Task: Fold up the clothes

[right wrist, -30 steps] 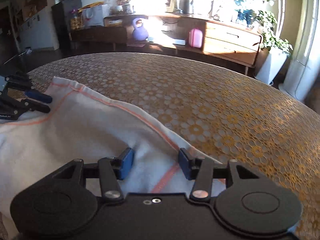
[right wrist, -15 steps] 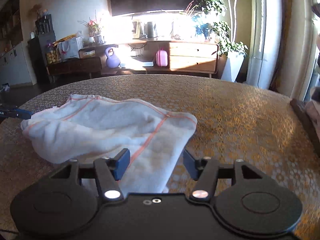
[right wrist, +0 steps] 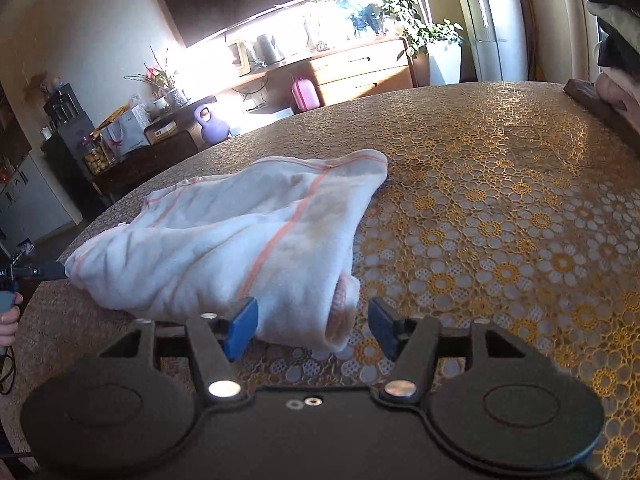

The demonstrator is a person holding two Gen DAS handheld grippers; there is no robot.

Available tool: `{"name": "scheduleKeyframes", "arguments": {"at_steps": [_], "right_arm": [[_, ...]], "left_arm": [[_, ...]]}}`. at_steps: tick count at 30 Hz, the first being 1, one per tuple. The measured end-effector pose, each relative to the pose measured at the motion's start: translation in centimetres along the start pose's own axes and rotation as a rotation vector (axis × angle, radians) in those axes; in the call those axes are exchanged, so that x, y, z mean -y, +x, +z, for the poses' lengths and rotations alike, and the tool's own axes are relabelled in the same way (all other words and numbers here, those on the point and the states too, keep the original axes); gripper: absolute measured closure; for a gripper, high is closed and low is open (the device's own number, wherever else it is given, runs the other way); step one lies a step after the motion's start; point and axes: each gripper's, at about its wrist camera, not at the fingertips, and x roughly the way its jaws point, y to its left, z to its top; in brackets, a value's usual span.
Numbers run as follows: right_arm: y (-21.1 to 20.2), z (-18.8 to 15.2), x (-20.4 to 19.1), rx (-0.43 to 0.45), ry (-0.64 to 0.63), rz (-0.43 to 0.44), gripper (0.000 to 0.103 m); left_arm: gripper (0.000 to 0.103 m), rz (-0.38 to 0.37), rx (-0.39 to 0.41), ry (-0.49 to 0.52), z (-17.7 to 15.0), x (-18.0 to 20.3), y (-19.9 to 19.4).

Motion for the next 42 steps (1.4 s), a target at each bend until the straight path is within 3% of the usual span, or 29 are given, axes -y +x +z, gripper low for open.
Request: {"name": "scheduleKeyframes", "arguments": {"at_steps": [4, 6, 9, 15, 19, 22, 29, 31, 32, 33, 34, 39, 42], "right_arm": [[0.5, -0.2, 0.3, -0.003, 0.017, 0.016, 0.000], [0.8, -0.4, 0.4, -0.011, 0.038, 0.041, 0.000], [0.9, -0.7, 0.0, -0.010, 0.064, 0.106, 0.000], [0.3, -1.1, -0.6, 0.010, 0.060, 0.152, 0.000], [-1.6, -1.4, -0.1, 0.050, 0.052, 0.067, 0.000], [-2.8, -2.1, 0.7, 0.026, 0.037, 0.057, 0.000], [-3.5, -3.2, 0.2, 0.008, 0.026, 0.117, 0.000], [-3.7, -3.3, 0.2, 0.015, 0.036, 0.137, 0.000], [-3.8, -3.3, 0.0, 0.023, 0.034, 0.138, 0.000], [-3.9, -3.2, -0.2, 0.031, 0.031, 0.139, 0.000], [-3.9, -3.2, -0.4, 0.034, 0.023, 0.141, 0.000], [-3.3, -2.8, -0.9, 0.008, -0.002, 0.148, 0.000], [-3.0, -2.8, -0.8, -0.006, 0.003, 0.147, 0.000]], "left_arm": [[0.040, -0.052, 0.020, -0.081, 0.0, -0.9, 0.3], [0.062, -0.068, 0.032, -0.112, -0.1, -1.2, 0.2], [0.076, -0.102, 0.053, -0.167, -0.5, -1.9, -0.2], [0.083, -0.092, 0.053, -0.142, -1.1, -2.4, -1.5], [0.087, -0.075, 0.050, -0.125, -1.6, -2.6, -2.9], [0.092, -0.050, 0.024, -0.125, -2.5, -2.9, -3.6], [0.092, 0.045, 0.054, -0.116, -3.8, -3.4, -6.5], [0.083, 0.007, 0.079, -0.142, -3.4, -3.4, -7.2], [0.063, 0.004, 0.095, -0.133, -3.1, -3.0, -7.3], [0.026, 0.007, 0.110, -0.117, -2.7, -2.5, -7.3], [0.016, 0.002, 0.113, -0.085, -2.5, -1.7, -7.1], [0.014, -0.023, 0.091, 0.121, -1.8, 2.8, -5.3], [0.015, -0.013, 0.033, 0.296, -2.2, 5.5, -3.4]]}}
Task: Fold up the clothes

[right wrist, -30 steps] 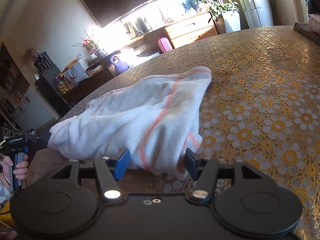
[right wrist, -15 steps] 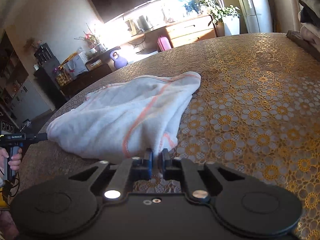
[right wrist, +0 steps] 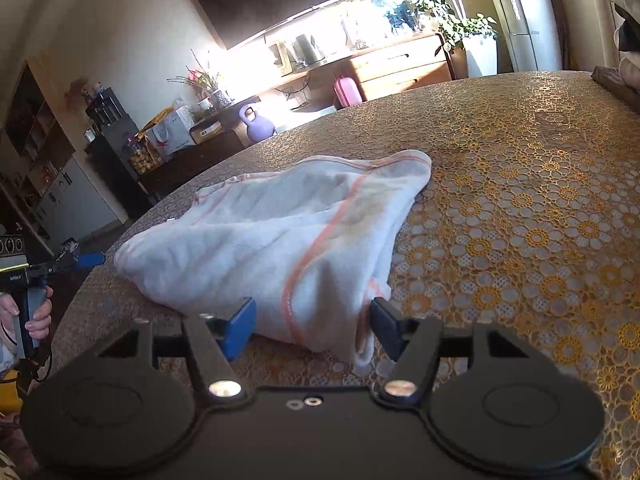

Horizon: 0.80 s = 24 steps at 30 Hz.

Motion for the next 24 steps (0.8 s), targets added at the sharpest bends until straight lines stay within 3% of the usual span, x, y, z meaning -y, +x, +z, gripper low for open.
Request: {"name": "scheduleKeyframes", "arguments": {"at_steps": [5, 7, 9, 10, 14, 16, 19, 21, 24], "right_arm": [[0.3, 0.1, 0.1, 0.001, 0.018, 0.010, 0.000], [0.7, 0.2, 0.0, -0.004, 0.018, 0.007, 0.000], [1.0, 0.2, 0.0, -0.010, 0.015, -0.018, 0.000], [1.3, 0.0, 0.2, -0.020, 0.021, -0.039, 0.000], [1.2, -0.5, 0.3, -0.073, -0.018, -0.075, 0.000], [-0.1, 0.1, -0.2, -0.029, -0.075, -0.101, 0.000], [0.0, 2.0, -2.1, 0.042, -0.130, -0.085, 0.000], [0.1, 3.4, -3.4, 0.090, -0.166, -0.073, 0.000], [2.9, 4.4, -5.5, 0.096, -0.199, -0.069, 0.000]], "left_arm": [[0.034, 0.058, -0.054, 0.184, 0.0, 2.2, 3.2], [0.046, 0.077, -0.068, 0.185, 0.0, 1.6, 3.9], [0.067, 0.083, -0.085, 0.162, -0.1, 0.7, 4.4], [0.069, 0.078, -0.096, 0.137, -0.2, 0.2, 4.5], [0.069, 0.048, -0.122, 0.115, -0.7, 0.0, 3.4], [0.066, 0.061, -0.072, 0.161, 0.4, 0.9, 2.0], [0.037, 0.033, 0.038, 0.151, 3.4, 1.7, 1.2], [0.034, 0.006, 0.070, 0.155, 4.9, 2.2, 2.4], [0.034, 0.028, 0.068, 0.163, 5.5, 2.7, 5.4]]}}
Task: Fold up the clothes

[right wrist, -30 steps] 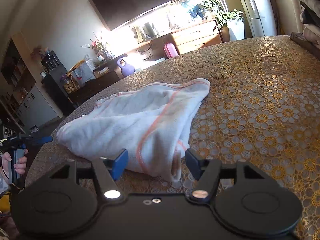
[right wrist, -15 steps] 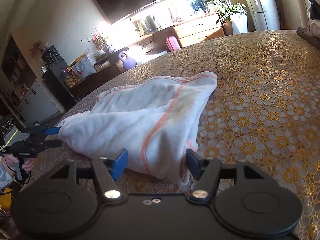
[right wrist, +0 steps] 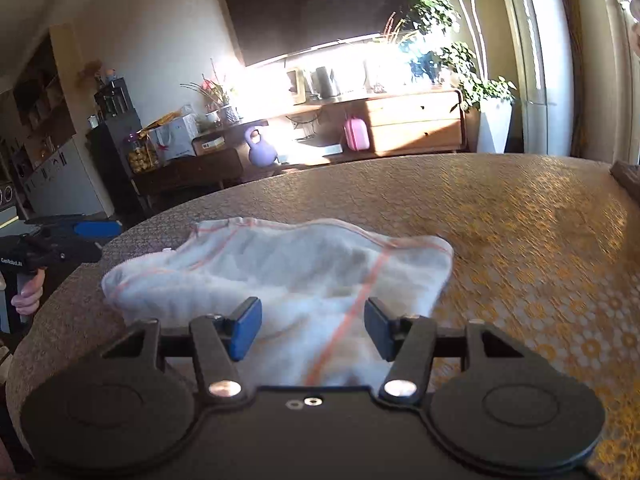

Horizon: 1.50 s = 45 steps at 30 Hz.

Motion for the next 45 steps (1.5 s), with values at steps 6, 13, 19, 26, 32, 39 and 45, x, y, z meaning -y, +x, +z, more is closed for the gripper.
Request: {"name": "scheduleKeyframes", "arguments": {"at_steps": [6, 13, 19, 26, 32, 39, 45], "right_arm": [[4.4, 0.3, -1.6, -0.033, 0.004, 0.014, 0.000], [5.7, -2.7, -2.1, -0.121, -0.018, -0.007, 0.000], [3.7, -4.3, -2.3, -0.107, -0.050, -0.029, 0.000], [3.6, -0.4, -6.1, 0.009, -0.151, 0.043, 0.000], [7.6, -1.5, -8.9, -0.065, -0.218, 0.073, 0.000], [7.3, -4.0, -8.9, -0.069, -0.242, 0.047, 0.000], [7.3, -3.6, -9.1, -0.087, -0.250, 0.039, 0.000]], "left_arm": [[0.035, 0.018, -0.113, -0.035, -3.4, -0.6, 2.9], [0.035, 0.031, -0.140, -0.050, -7.0, -0.5, 1.9], [0.035, 0.060, -0.126, -0.021, -6.7, 0.4, 0.6], [0.035, 0.151, -0.082, -0.115, -5.7, -2.3, -2.4], [0.035, 0.162, -0.127, -0.140, -8.0, -2.8, -2.0], [0.034, 0.143, -0.130, -0.182, -9.5, -3.7, -1.8], [0.033, 0.168, -0.145, -0.191, -9.0, -3.4, -2.3]]}}
